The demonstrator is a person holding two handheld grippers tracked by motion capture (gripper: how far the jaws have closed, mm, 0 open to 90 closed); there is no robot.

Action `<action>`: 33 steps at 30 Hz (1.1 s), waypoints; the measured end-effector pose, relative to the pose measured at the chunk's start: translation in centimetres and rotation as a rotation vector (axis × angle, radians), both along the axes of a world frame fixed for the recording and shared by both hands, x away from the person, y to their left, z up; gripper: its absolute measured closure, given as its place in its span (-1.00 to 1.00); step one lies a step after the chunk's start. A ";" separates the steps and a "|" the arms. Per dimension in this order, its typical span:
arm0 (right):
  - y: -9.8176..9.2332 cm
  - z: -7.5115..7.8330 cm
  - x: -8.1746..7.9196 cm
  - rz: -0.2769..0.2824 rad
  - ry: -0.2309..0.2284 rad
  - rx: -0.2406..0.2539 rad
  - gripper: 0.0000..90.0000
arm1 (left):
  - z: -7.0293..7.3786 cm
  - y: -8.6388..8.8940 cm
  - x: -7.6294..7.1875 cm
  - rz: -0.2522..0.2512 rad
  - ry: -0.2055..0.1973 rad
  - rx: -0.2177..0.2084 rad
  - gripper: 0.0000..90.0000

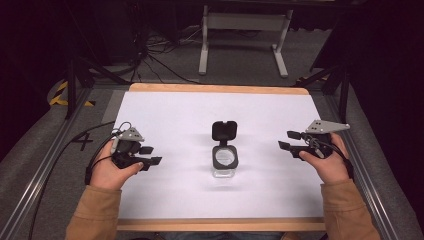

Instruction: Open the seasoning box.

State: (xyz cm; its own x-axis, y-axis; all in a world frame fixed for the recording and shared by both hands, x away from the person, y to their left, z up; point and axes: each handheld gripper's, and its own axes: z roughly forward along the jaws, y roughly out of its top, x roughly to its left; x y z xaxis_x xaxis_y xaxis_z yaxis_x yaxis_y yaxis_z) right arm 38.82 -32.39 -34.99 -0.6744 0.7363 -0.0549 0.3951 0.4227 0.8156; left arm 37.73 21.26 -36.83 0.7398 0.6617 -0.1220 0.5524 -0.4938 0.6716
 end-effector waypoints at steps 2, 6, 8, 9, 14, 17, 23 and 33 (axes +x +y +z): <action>-0.9 -0.9 0.4 -0.021 0.035 -0.010 0.02 | -1.3 1.2 0.6 0.040 0.016 0.009 0.04; -2.3 -2.8 1.1 -0.057 0.106 -0.027 -0.01 | -2.7 2.4 1.2 0.047 0.041 0.001 0.15; -2.9 -3.6 1.2 -0.058 0.154 -0.027 -0.04 | -3.4 2.7 1.3 0.040 0.059 0.011 0.15; -3.0 -3.9 1.3 -0.058 0.175 -0.024 -0.06 | -4.0 2.9 1.3 0.041 0.073 0.022 0.14; -3.9 -5.4 1.7 -0.083 0.222 -0.064 -0.05 | -5.6 3.0 1.6 -0.008 0.114 0.058 0.07; -3.9 -5.9 1.8 -0.083 0.229 -0.053 -0.06 | -6.1 2.4 1.7 -0.039 0.137 0.081 0.03; -2.6 -7.6 1.8 -0.053 0.205 -0.079 -0.06 | -6.7 1.5 1.8 -0.049 0.133 0.085 -0.14; -0.9 -8.4 1.8 -0.009 0.179 -0.134 -0.12 | -6.5 0.9 1.8 -0.055 0.088 0.072 -0.27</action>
